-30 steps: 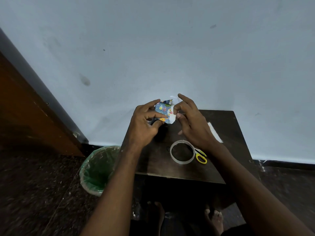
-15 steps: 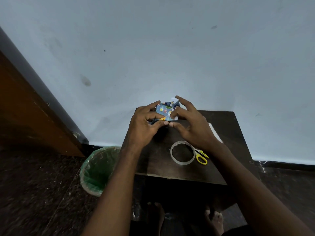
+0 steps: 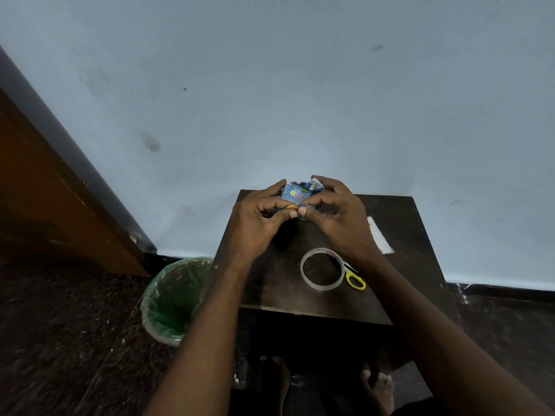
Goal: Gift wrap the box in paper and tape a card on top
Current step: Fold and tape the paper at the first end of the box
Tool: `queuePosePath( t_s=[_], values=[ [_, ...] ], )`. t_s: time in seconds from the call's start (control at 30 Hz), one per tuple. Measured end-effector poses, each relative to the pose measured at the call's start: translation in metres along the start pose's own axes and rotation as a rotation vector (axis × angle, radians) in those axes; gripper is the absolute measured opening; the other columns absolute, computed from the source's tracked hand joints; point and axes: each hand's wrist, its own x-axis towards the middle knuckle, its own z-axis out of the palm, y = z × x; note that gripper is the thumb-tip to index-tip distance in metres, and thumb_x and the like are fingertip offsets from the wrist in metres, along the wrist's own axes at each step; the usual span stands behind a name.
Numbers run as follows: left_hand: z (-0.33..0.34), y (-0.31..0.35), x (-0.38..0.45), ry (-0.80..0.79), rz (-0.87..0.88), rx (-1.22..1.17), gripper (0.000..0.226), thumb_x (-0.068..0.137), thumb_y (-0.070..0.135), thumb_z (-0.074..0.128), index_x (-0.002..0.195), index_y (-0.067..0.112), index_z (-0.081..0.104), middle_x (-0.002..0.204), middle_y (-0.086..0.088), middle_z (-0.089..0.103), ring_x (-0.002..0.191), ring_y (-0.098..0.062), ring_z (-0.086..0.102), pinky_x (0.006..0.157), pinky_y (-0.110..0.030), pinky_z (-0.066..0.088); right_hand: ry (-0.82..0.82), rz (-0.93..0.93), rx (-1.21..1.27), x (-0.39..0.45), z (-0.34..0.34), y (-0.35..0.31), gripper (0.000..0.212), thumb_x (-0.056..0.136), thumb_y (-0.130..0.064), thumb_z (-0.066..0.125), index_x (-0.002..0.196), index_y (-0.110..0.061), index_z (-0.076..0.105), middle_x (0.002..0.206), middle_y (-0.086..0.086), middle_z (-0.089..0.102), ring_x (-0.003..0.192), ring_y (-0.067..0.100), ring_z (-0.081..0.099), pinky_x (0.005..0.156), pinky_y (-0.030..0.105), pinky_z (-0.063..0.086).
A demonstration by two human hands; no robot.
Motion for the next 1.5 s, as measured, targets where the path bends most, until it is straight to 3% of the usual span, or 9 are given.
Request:
queuePosePath(
  t_s=[0.27, 0.47, 0.6, 0.77, 0.97, 1.13, 1.27, 1.33, 1.5],
  values=[
    [-0.005, -0.001, 0.001, -0.040, 0.016, 0.018, 0.022, 0.090, 0.008, 0.082, 0.097, 0.029, 0.084, 0.140, 0.004, 0.070, 0.129, 0.000, 0.062, 0.105, -0.027, 0.052, 0.041, -0.134, -0.137, 0.002, -0.003, 0.004, 0.014, 0.079, -0.019, 0.090, 0.085, -0.016, 0.077, 0.120, 0.002, 0.069, 0.122, 0.008, 0.063, 0.090, 0.017, 0.050],
    [-0.001, -0.002, 0.004, 0.015, 0.132, 0.212, 0.022, 0.085, 0.019, 0.088, 0.105, 0.028, 0.084, 0.142, 0.015, 0.067, 0.125, -0.011, 0.060, 0.102, -0.041, 0.053, 0.062, -0.153, -0.112, 0.000, -0.002, 0.002, 0.021, 0.079, -0.025, 0.091, 0.086, -0.013, 0.076, 0.114, 0.002, 0.068, 0.112, 0.007, 0.066, 0.079, 0.026, 0.057],
    [0.004, 0.002, 0.005, 0.074, 0.107, 0.148, 0.021, 0.081, 0.008, 0.085, 0.094, 0.024, 0.086, 0.116, 0.013, 0.070, 0.106, -0.017, 0.065, 0.089, -0.046, 0.056, 0.050, -0.137, -0.070, 0.000, 0.000, 0.005, 0.026, 0.077, -0.011, 0.090, 0.098, -0.013, 0.075, 0.121, 0.002, 0.063, 0.112, 0.015, 0.067, 0.071, 0.038, 0.064],
    [0.003, 0.001, 0.004, 0.117, 0.116, 0.199, 0.016, 0.080, 0.010, 0.085, 0.093, 0.020, 0.085, 0.091, 0.011, 0.075, 0.097, -0.017, 0.065, 0.085, -0.042, 0.055, 0.069, -0.114, 0.038, -0.003, 0.000, 0.003, 0.038, 0.077, -0.005, 0.090, 0.107, -0.007, 0.066, 0.116, 0.006, 0.058, 0.113, 0.020, 0.064, 0.071, 0.035, 0.066],
    [0.000, 0.001, 0.004, 0.120, 0.109, 0.132, 0.014, 0.077, 0.011, 0.090, 0.087, 0.019, 0.083, 0.090, 0.008, 0.077, 0.095, -0.018, 0.071, 0.085, -0.045, 0.058, 0.043, -0.061, -0.058, -0.005, 0.005, 0.013, 0.029, 0.078, -0.014, 0.092, 0.103, -0.007, 0.079, 0.123, 0.004, 0.060, 0.109, 0.014, 0.070, 0.079, 0.031, 0.065],
    [-0.002, -0.003, 0.004, 0.081, 0.122, 0.145, 0.024, 0.072, 0.019, 0.095, 0.091, 0.021, 0.082, 0.095, 0.009, 0.077, 0.098, -0.018, 0.070, 0.086, -0.045, 0.058, 0.000, -0.128, -0.057, -0.006, 0.006, 0.011, 0.024, 0.083, -0.011, 0.086, 0.103, -0.008, 0.074, 0.119, 0.005, 0.061, 0.110, 0.018, 0.067, 0.072, 0.037, 0.066],
    [-0.005, -0.007, 0.006, 0.030, 0.123, 0.189, 0.032, 0.069, 0.017, 0.099, 0.093, 0.020, 0.079, 0.097, 0.008, 0.074, 0.099, -0.020, 0.065, 0.084, -0.047, 0.056, -0.056, -0.211, -0.204, -0.002, -0.002, 0.005, 0.044, 0.092, -0.003, 0.067, 0.134, -0.014, 0.062, 0.128, 0.002, 0.060, 0.117, 0.019, 0.062, 0.079, 0.042, 0.062],
    [-0.005, -0.006, 0.006, 0.013, 0.137, 0.203, 0.034, 0.067, 0.019, 0.099, 0.094, 0.021, 0.078, 0.099, 0.009, 0.073, 0.100, -0.017, 0.064, 0.084, -0.048, 0.056, -0.090, -0.223, -0.329, -0.001, -0.004, 0.006, 0.054, 0.092, -0.001, 0.064, 0.142, -0.020, 0.059, 0.138, 0.003, 0.056, 0.120, 0.017, 0.060, 0.084, 0.035, 0.059],
    [-0.001, -0.001, 0.006, 0.004, 0.175, 0.210, 0.032, 0.068, 0.020, 0.097, 0.093, 0.024, 0.078, 0.099, 0.011, 0.074, 0.102, -0.016, 0.064, 0.083, -0.047, 0.055, -0.114, -0.217, -0.464, -0.003, -0.002, 0.008, 0.040, 0.092, -0.005, 0.069, 0.130, -0.014, 0.065, 0.141, 0.007, 0.053, 0.109, 0.024, 0.065, 0.074, 0.031, 0.052]
  ],
)
